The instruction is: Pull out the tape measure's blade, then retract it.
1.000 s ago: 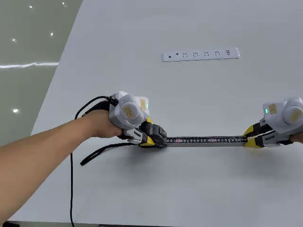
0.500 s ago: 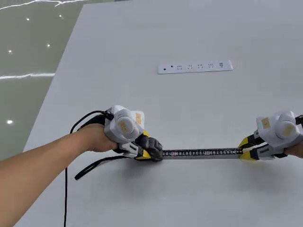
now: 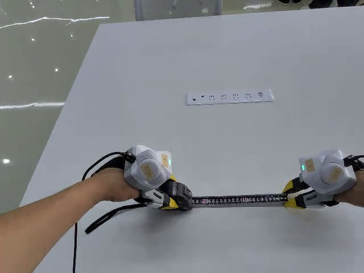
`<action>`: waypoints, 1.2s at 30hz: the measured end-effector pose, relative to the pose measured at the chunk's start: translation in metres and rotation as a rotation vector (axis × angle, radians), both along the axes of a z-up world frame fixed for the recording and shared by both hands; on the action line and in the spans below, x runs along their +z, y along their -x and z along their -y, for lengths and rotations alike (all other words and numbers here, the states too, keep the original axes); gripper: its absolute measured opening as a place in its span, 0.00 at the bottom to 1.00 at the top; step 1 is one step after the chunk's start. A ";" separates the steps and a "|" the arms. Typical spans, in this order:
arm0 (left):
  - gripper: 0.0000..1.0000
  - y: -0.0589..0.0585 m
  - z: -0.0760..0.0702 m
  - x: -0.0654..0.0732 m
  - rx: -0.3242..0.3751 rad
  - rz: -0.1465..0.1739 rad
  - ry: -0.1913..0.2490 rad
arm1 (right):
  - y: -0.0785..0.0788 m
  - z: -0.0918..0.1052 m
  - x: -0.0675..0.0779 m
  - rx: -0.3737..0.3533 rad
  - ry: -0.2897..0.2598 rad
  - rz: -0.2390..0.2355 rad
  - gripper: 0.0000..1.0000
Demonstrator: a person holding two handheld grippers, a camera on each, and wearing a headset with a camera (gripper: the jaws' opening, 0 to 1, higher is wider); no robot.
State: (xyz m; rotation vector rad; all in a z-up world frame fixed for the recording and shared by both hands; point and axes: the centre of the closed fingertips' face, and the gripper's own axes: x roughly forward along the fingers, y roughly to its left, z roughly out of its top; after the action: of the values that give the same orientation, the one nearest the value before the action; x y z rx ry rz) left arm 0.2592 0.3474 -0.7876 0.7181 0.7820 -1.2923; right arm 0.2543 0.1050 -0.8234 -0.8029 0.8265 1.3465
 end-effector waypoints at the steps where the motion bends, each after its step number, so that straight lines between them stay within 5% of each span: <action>1: 0.33 0.000 0.001 0.001 0.012 -0.007 0.013 | -0.001 0.000 0.000 0.003 0.004 0.005 0.15; 13: 0.45 -0.009 0.005 0.013 0.140 0.001 0.097 | -0.007 0.003 -0.001 -0.034 0.034 0.035 0.22; 19: 0.49 -0.011 -0.001 0.015 0.265 0.001 0.125 | -0.005 0.002 -0.002 -0.087 0.027 0.029 0.30; 27: 0.61 -0.005 -0.010 0.021 0.409 -0.017 0.184 | -0.005 -0.004 0.012 -0.274 -0.080 -0.001 0.40; 30: 0.64 -0.002 -0.014 0.022 0.440 -0.013 0.171 | -0.007 -0.004 0.018 -0.323 -0.110 0.013 0.42; 32: 0.67 0.000 -0.022 0.018 0.482 -0.014 0.118 | -0.009 -0.001 0.020 -0.367 -0.120 0.029 0.45; 36: 0.71 0.002 -0.022 0.024 0.533 -0.016 0.146 | -0.007 0.000 0.027 -0.444 -0.161 0.029 0.51</action>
State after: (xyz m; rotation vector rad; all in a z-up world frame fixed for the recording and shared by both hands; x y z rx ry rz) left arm 0.2571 0.3698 -0.7638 0.3464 0.8145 -0.8592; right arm 0.2613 0.1051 -0.7965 -0.4751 0.8060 0.9881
